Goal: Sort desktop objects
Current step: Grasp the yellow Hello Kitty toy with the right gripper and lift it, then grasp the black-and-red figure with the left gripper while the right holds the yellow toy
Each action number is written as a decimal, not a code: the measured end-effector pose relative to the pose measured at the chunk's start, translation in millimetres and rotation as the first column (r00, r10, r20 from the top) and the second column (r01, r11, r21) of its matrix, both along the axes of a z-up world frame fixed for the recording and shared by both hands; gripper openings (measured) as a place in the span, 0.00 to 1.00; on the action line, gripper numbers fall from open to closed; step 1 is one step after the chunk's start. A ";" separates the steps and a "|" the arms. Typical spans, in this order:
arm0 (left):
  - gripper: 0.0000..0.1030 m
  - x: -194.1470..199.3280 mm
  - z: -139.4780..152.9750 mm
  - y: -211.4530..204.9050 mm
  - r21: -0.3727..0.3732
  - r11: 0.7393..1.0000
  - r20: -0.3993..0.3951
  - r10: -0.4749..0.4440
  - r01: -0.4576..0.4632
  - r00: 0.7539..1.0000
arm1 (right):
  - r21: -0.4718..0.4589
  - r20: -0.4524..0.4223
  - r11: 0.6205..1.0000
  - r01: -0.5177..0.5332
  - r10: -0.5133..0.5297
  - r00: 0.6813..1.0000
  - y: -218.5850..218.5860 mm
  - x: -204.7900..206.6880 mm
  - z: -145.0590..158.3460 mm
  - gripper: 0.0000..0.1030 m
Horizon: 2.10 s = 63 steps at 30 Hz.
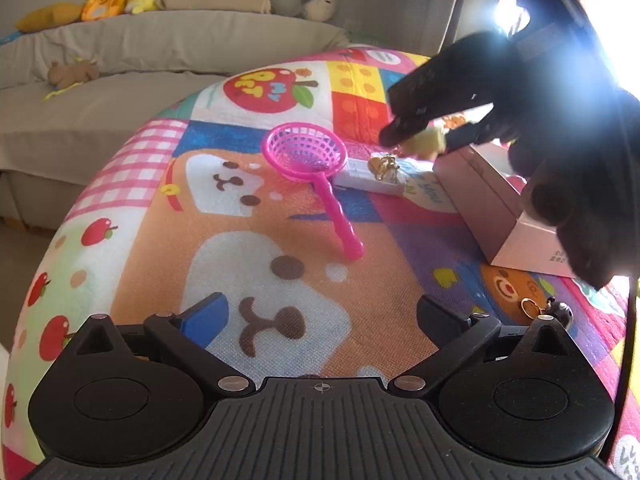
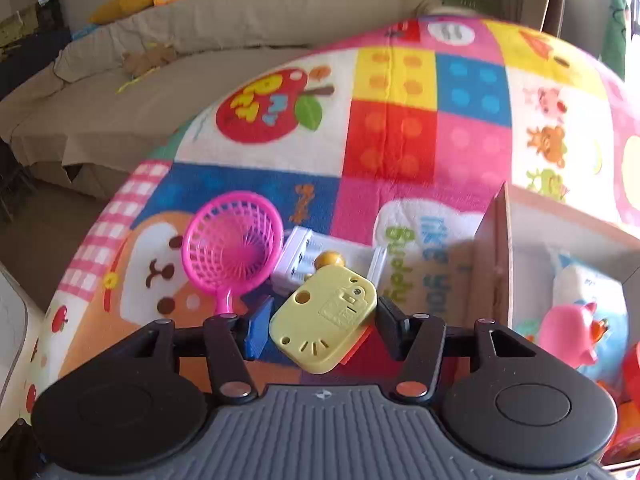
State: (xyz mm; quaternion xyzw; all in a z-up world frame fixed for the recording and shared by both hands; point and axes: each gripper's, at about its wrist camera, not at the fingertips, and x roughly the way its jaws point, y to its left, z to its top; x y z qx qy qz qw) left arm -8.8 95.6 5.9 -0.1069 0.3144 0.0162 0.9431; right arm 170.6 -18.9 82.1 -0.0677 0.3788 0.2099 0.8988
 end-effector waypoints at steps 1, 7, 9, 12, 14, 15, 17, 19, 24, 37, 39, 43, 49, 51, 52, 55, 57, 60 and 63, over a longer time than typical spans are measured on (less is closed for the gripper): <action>1.00 0.0 0.1 -0.1 0.000 1.000 -0.001 0.000 0.000 1.000 | 0.027 0.017 1.000 0.006 -0.006 1.000 -5.9 0.6 13.0 0.53; 1.00 0.4 0.0 0.6 -0.002 1.000 -0.004 0.001 -0.001 1.000 | 0.115 0.023 0.993 -0.038 0.035 0.999 -50.4 -33.9 63.8 0.52; 1.00 0.7 0.3 -0.3 0.005 1.000 -0.005 0.003 -0.003 1.000 | 0.113 0.005 0.992 -0.060 0.060 0.998 -69.5 -56.2 67.4 0.52; 1.00 0.0 1.0 -2.1 0.021 1.000 -0.004 0.007 -0.006 1.000 | 0.087 -0.012 0.994 -0.065 0.066 0.998 -102.3 -89.4 67.3 0.52; 1.00 -0.2 1.4 -3.4 0.031 1.000 -0.005 0.006 -0.006 1.000 | 0.065 -0.022 0.997 -0.036 0.037 0.999 -128.8 -109.3 64.9 0.52; 1.00 -0.2 1.7 -3.8 0.035 0.999 -0.005 0.004 -0.004 1.000 | 0.057 -0.037 0.998 -0.017 0.019 0.999 -142.4 -117.0 62.6 0.52; 1.00 0.0 2.0 -4.7 0.040 0.999 -0.006 0.001 -0.001 1.000 | 0.038 -0.080 0.999 0.020 -0.017 0.997 -167.7 -130.1 55.6 0.52; 1.00 -0.5 2.9 -5.1 0.038 0.999 -0.003 -0.015 0.015 1.000 | -0.011 -0.104 0.999 0.052 -0.053 0.993 -186.4 -141.9 47.8 0.52; 1.00 0.8 7.9 -17.1 0.065 0.995 -0.007 -0.081 0.082 0.997 | -0.094 -0.184 0.993 0.067 -0.084 0.979 -207.6 -143.1 22.0 0.52; 1.00 -9.6 10.5 -49.3 0.149 0.968 -0.050 -0.195 0.200 0.980 | 0.140 0.015 0.961 0.239 -0.243 0.970 -224.5 -96.8 9.0 0.94; 1.00 -7.5 10.6 -59.6 0.138 0.960 -0.050 -0.239 0.243 0.970 | 0.122 0.104 0.959 0.255 -0.268 0.958 -230.8 -114.9 10.7 1.00; 1.00 -3.3 13.3 -95.4 0.163 0.916 -0.031 -0.365 0.365 0.930 | 0.092 0.139 0.936 0.339 -0.349 0.927 -245.6 -137.0 -7.7 1.00; 1.00 3.5 2.6 -144.0 0.330 0.838 -0.066 -0.438 0.434 0.896 | 0.094 0.136 0.864 0.495 -0.503 0.853 -270.8 -151.2 -42.3 1.00; 1.00 5.2 -0.8 -145.5 0.380 0.826 -0.071 -0.422 0.416 0.904 | 0.114 0.066 0.879 0.462 -0.471 0.880 -272.1 -151.7 -51.8 1.00; 1.00 6.6 -1.9 -143.2 0.395 0.826 -0.074 -0.409 0.403 0.910 | 0.118 0.047 0.885 0.451 -0.459 0.887 -270.3 -152.1 -56.1 1.00; 1.00 14.1 -1.5 -127.4 0.428 0.837 -0.080 -0.341 0.342 0.937 | 0.108 0.014 0.896 0.431 -0.435 0.900 -259.7 -153.2 -69.5 1.00; 1.00 19.3 0.4 -115.0 0.455 0.840 -0.077 -0.294 0.296 0.953 | 0.124 -0.017 0.895 0.428 -0.429 0.903 -256.7 -151.5 -76.6 1.00; 1.00 24.0 5.4 -101.1 0.458 0.849 -0.076 -0.259 0.264 0.963 | 0.129 0.007 0.893 0.432 -0.436 0.900 -253.6 -152.8 -77.6 1.00; 1.00 21.8 12.7 -94.1 0.315 0.868 -0.089 -0.376 0.384 0.922 | 0.153 0.003 0.889 0.432 -0.438 0.899 -257.0 -153.7 -77.6 1.00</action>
